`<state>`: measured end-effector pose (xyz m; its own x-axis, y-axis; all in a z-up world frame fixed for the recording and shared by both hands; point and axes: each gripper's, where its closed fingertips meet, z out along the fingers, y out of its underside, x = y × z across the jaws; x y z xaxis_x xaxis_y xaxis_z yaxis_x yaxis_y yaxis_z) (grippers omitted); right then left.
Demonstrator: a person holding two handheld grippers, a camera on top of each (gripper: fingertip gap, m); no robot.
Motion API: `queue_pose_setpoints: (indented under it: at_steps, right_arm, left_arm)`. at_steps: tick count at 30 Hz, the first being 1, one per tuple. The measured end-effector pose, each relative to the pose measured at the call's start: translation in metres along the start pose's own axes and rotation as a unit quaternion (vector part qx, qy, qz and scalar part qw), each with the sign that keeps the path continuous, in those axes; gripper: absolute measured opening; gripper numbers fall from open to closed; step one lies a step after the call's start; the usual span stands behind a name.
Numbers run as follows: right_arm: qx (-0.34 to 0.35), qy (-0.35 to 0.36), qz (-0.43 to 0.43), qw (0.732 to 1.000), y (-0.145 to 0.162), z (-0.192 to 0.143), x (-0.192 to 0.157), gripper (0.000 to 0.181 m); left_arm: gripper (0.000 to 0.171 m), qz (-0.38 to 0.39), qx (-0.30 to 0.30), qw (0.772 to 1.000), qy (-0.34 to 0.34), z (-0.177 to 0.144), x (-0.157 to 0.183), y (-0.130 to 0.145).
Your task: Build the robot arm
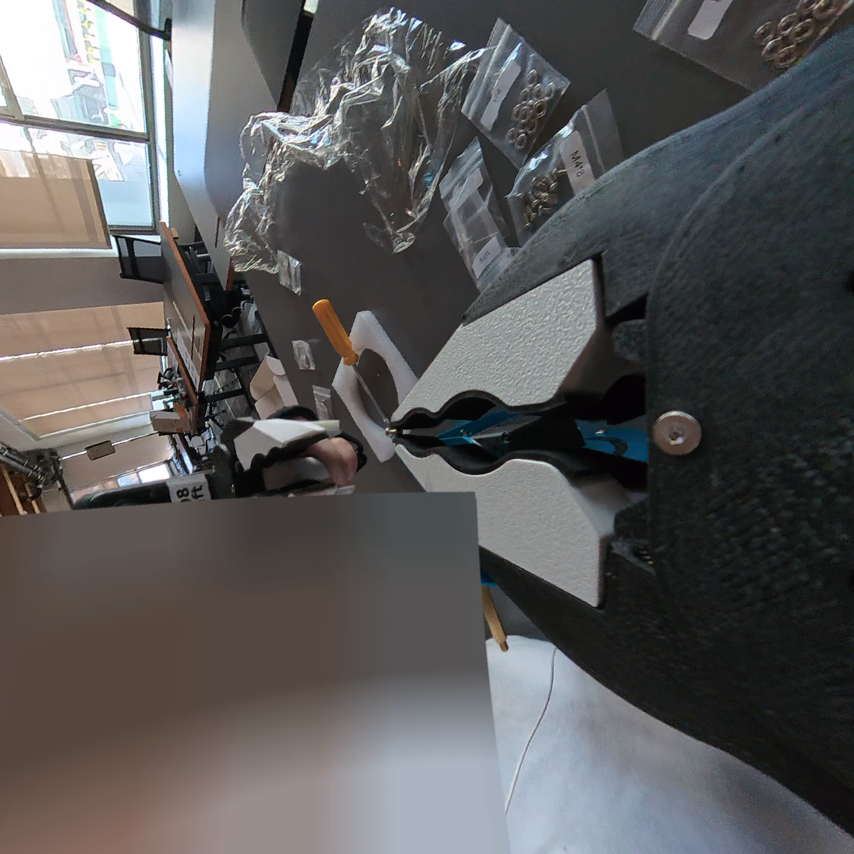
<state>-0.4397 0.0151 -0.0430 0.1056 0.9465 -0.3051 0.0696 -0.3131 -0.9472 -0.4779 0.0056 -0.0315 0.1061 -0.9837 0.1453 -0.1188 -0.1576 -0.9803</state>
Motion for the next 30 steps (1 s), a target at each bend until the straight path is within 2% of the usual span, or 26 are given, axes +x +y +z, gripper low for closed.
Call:
queue_pose_setpoints:
  at_steps: [2, 5, 9, 14, 19, 30]
  right_arm:
    - [0.016, -0.005, -0.026, 1.0, -0.01, 0.001, -0.005, 0.001]
    - [0.02, 0.017, -0.094, 0.995, -0.018, 0.001, -0.009, 0.001]
    - [0.021, 0.045, -0.174, 0.983, -0.023, -0.001, -0.015, 0.001]
    - [0.001, 0.086, -0.232, 0.969, -0.019, 0.0, -0.013, 0.001]
    - [-0.024, 0.103, -0.26, 0.96, -0.012, 0.003, -0.01, 0.001]
    - [-0.04, 0.121, -0.275, 0.953, -0.008, 0.003, -0.004, 0.001]
  left_arm:
    - [0.021, -0.044, -0.01, 0.999, 0.019, 0.01, -0.001, -0.005]
    - [0.022, -0.154, -0.002, 0.984, 0.094, 0.023, 0.01, -0.015]
    - [0.016, -0.253, 0.041, 0.962, 0.099, 0.031, 0.003, -0.018]
    - [0.006, -0.247, 0.066, 0.963, 0.085, 0.034, 0.003, -0.018]
    - [0.015, -0.212, 0.03, 0.975, 0.058, 0.041, 0.004, -0.011]
    - [0.004, -0.225, 0.026, 0.973, 0.052, 0.047, -0.002, -0.003]
